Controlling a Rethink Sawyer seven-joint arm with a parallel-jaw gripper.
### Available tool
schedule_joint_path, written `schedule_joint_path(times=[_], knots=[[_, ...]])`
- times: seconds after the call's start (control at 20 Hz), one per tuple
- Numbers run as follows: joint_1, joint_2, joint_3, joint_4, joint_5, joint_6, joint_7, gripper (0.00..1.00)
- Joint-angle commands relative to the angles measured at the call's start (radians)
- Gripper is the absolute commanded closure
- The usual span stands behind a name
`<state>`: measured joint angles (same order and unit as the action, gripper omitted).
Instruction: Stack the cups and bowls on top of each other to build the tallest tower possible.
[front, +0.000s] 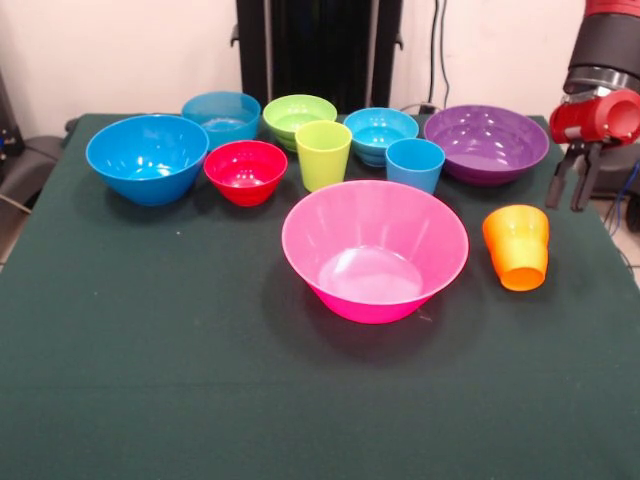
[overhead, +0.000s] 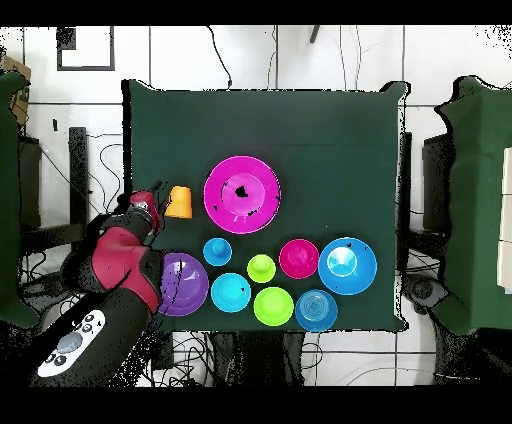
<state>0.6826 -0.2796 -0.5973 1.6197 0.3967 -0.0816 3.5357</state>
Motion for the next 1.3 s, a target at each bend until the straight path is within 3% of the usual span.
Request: schedule_joint_path(times=[0.05, 0.5, 1.05, 1.3], knots=[[-0.026, 0.025, 0.164, 0.083, -0.064, -0.017, 0.002, 0.00], [-0.039, 0.014, 0.185, 0.131, -0.102, -0.079, 0.003, 0.00], [-0.057, 0.088, 0.182, 0.105, -0.096, -0.163, 0.000, 0.00], [-0.049, 0.074, 0.182, 0.097, -0.076, -0.135, -0.004, 0.00]])
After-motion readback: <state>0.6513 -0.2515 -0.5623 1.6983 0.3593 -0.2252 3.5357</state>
